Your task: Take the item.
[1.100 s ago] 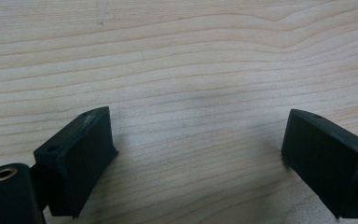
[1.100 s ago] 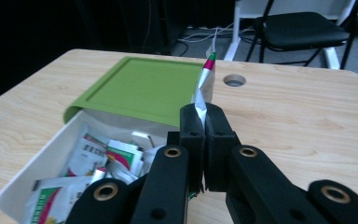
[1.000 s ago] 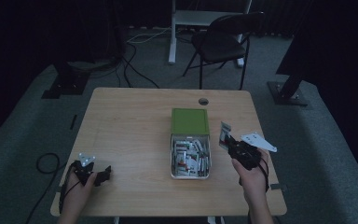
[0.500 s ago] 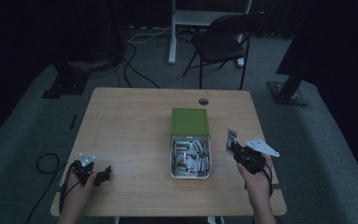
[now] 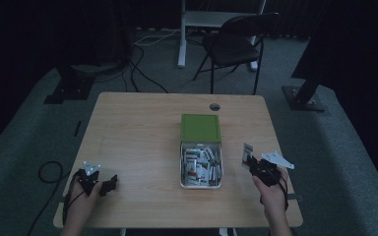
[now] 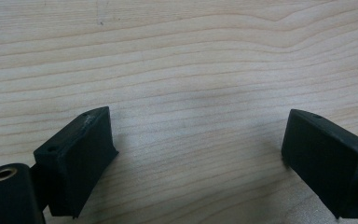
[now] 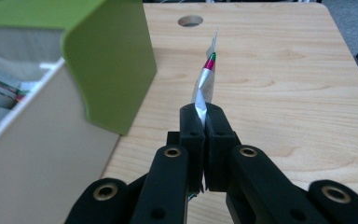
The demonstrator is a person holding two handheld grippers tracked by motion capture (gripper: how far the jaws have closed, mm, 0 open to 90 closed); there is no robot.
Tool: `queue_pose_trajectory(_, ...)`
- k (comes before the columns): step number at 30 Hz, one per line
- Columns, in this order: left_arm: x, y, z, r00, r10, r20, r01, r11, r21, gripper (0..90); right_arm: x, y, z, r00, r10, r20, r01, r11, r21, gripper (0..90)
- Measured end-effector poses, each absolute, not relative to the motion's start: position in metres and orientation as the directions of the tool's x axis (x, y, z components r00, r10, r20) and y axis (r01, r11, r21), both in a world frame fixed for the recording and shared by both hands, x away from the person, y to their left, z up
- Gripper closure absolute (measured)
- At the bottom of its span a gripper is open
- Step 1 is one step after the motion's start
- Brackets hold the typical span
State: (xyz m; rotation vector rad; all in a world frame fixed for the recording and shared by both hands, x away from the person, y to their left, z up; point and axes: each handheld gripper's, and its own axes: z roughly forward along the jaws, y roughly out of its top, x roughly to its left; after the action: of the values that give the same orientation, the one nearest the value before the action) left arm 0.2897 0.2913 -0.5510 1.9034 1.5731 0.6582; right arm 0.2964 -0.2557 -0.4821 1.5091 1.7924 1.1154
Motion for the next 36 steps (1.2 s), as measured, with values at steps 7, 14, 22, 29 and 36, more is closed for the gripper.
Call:
queue_pose_trajectory(7, 0.290, 0.291, -0.551, 0.184, 0.983, 0.011, 0.698, -0.139, 0.703, 9.8, 0.300, -0.262, -0.502, -0.217, 0.968, 0.123, 0.552, 0.017, 0.834, 88.1)
queue_pose_trajectory(14, 0.290, 0.291, -0.551, 0.184, 0.983, 0.011, 0.698, -0.139, 0.703, 9.8, 0.301, -0.267, -0.514, -0.202, 0.971, 0.129, 0.582, 0.013, 0.813, 88.1)
queue_pose_trajectory(22, 0.290, 0.291, -0.551, 0.184, 0.983, 0.011, 0.698, -0.139, 0.703, 9.8, 0.302, -0.273, -0.516, -0.187, 0.971, 0.149, 0.588, -0.012, 0.809, 87.5)
queue_pose_trajectory(29, 0.290, 0.291, -0.551, 0.184, 0.983, 0.012, 0.698, -0.139, 0.703, 9.8, 0.300, -0.284, -0.523, -0.151, 0.978, 0.141, 0.609, -0.020, 0.793, 87.3)
queue_pose_trajectory(36, 0.290, 0.291, -0.551, 0.184, 0.983, 0.011, 0.698, -0.139, 0.703, 9.8, 0.301, -0.299, -0.533, -0.110, 0.983, 0.146, 0.631, -0.044, 0.774, 86.4)
